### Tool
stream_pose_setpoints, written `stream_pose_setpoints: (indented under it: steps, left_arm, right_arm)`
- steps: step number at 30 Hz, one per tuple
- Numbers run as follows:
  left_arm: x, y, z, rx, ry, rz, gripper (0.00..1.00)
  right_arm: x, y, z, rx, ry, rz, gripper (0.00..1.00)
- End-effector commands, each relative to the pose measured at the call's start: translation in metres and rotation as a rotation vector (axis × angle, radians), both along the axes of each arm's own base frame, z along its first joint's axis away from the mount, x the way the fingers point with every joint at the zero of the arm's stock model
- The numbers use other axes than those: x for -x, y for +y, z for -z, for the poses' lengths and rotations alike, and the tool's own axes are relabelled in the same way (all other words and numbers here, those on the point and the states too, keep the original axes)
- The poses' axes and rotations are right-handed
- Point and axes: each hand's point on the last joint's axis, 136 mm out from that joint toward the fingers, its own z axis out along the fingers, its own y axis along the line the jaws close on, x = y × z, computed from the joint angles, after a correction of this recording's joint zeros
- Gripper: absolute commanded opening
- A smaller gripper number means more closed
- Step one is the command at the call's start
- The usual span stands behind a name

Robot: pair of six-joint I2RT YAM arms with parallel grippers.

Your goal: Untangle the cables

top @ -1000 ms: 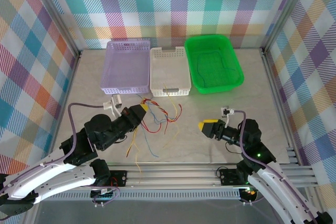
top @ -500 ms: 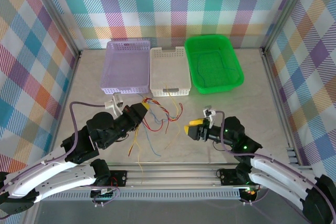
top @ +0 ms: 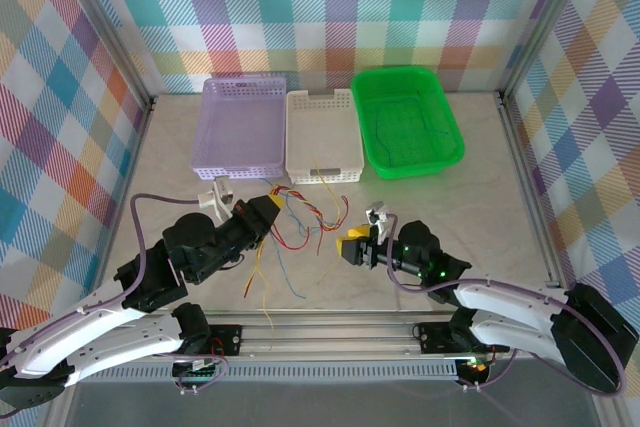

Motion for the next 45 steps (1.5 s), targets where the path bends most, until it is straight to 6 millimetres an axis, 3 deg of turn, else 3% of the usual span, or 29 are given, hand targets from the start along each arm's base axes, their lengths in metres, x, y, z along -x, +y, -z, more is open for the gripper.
stream_pose_setpoints:
  steps: [1, 19, 27, 32, 38, 45]
  left_arm:
    - [0.004, 0.002, -0.015, 0.036, -0.011, 0.01, 0.0]
    - [0.006, 0.002, -0.013, 0.041, -0.009, 0.019, 0.0]
    - [0.008, 0.0, -0.013, 0.053, -0.006, 0.03, 0.0]
    - [0.008, 0.004, -0.011, 0.06, -0.005, 0.023, 0.0]
    - [0.012, 0.013, -0.009, 0.057, -0.005, 0.011, 0.0]
    - [0.015, 0.028, 0.003, 0.022, 0.012, -0.017, 0.0]
  right_arm:
    - [-0.012, 0.008, -0.04, -0.086, -0.128, 0.027, 0.49]
    - [-0.02, 0.026, -0.044, -0.105, -0.205, 0.018, 0.39]
    - [-0.024, 0.028, -0.056, -0.136, -0.268, 0.057, 0.28]
    - [-0.024, 0.03, -0.063, -0.15, -0.284, 0.056, 0.13]
    - [-0.024, 0.014, -0.058, -0.107, -0.291, 0.106, 0.0]
    - [-0.019, -0.011, -0.058, -0.057, -0.305, 0.161, 0.0]
